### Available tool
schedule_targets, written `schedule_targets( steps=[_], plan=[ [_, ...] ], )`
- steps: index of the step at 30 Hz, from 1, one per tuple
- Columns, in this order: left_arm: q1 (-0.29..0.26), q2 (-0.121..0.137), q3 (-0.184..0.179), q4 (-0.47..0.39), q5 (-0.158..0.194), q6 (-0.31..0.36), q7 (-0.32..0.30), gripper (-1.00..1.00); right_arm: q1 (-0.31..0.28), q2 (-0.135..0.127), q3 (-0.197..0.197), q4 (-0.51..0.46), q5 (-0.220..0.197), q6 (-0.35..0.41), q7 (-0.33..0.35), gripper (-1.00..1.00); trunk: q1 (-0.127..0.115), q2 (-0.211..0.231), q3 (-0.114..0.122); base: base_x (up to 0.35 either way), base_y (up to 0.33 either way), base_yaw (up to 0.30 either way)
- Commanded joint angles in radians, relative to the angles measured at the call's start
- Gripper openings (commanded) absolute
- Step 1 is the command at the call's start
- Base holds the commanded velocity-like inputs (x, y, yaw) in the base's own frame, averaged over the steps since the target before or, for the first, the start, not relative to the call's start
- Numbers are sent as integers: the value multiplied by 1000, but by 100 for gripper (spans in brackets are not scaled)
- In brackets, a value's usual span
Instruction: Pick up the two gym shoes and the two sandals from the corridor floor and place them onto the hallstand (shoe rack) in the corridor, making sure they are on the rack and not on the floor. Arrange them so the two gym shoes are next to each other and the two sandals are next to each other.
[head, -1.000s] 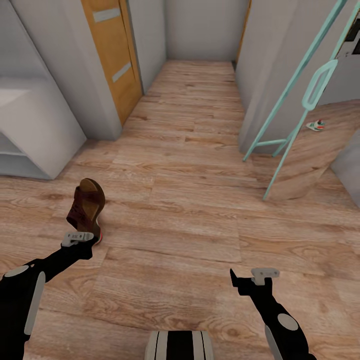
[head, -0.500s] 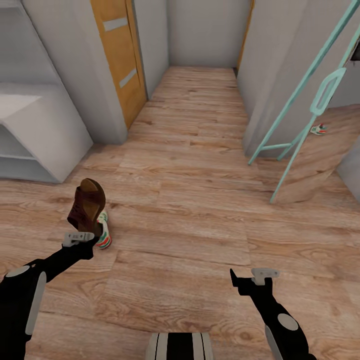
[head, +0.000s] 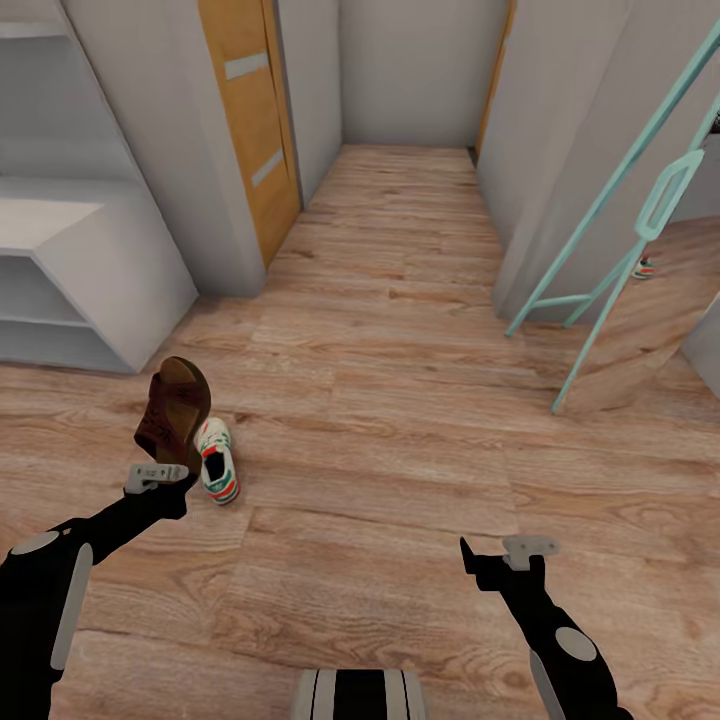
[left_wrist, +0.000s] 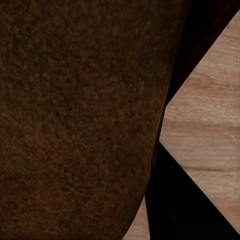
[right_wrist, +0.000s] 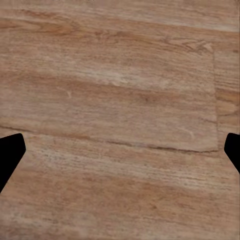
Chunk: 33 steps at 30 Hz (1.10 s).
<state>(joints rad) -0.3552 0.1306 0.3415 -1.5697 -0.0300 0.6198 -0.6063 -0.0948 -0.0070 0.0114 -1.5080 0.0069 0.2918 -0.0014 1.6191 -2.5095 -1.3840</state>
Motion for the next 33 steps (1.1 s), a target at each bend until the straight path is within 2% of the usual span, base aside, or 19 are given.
schedule_targets(
  steps=[1,4,33],
  plan=[
    [-1,0,1,-1,-7,5,-9,-100,0,-1,1,-1,1,6,0,100,0,0,1,0,2,0],
    [-1,0,2,-1,-7,5,-9,-100,0,-1,1,-1,1,6,0,100,0,0,6,0,1,0],
    [-1,-6,0,0,-5,5,-9,-100,0,-1,2,-1,1,6,0,100,-13,6,166,0,0,0]
  ],
)
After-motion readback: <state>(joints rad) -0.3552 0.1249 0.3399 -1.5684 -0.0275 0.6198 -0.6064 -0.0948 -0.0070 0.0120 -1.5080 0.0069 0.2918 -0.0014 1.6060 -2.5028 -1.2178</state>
